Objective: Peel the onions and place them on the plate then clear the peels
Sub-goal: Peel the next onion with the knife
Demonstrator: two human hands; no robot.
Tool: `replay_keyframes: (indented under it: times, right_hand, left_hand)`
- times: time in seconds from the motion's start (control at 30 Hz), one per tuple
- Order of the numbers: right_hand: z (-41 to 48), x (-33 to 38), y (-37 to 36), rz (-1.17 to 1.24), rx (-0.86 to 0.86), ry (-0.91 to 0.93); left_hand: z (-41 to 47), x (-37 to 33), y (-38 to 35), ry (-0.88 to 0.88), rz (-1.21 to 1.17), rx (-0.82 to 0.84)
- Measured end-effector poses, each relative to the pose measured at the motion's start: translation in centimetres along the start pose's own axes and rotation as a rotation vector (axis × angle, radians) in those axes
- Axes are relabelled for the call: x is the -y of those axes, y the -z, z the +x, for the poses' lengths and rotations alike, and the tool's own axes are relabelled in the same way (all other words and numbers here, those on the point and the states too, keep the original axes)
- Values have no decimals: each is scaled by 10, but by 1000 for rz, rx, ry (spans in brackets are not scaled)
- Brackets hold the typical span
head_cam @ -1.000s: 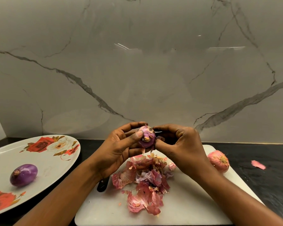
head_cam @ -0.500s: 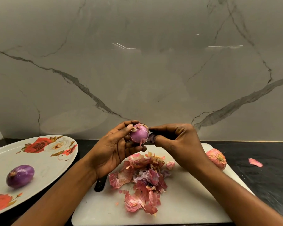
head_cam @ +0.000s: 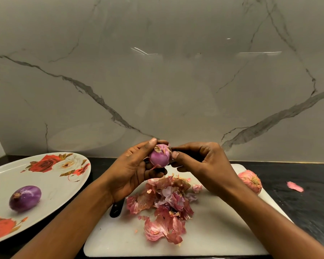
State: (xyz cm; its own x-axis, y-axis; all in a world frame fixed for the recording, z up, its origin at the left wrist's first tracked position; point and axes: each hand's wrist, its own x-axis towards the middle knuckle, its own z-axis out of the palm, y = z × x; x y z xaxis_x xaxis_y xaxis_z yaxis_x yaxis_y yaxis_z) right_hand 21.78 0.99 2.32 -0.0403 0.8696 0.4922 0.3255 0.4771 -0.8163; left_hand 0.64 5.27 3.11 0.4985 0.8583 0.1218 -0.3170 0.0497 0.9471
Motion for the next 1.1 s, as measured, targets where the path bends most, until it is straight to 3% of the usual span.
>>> replay_keyframes:
  times: [0.3,0.63,0.93,1.1]
  right_hand:
    - [-3,2,0,-14,28,149]
    - [-6,-5,-7,-195,-87,300]
    - [-2,-6,-7,-407,-14,326]
    - [-2,-1,-8,-355,-2,236]
  left_hand:
    - [2,3,1,-35,66,-31]
    - [1,5,3,-17,140,-37]
    - [1,3,2,-25,83,-54]
    - [1,3,-1,-19,48,-49]
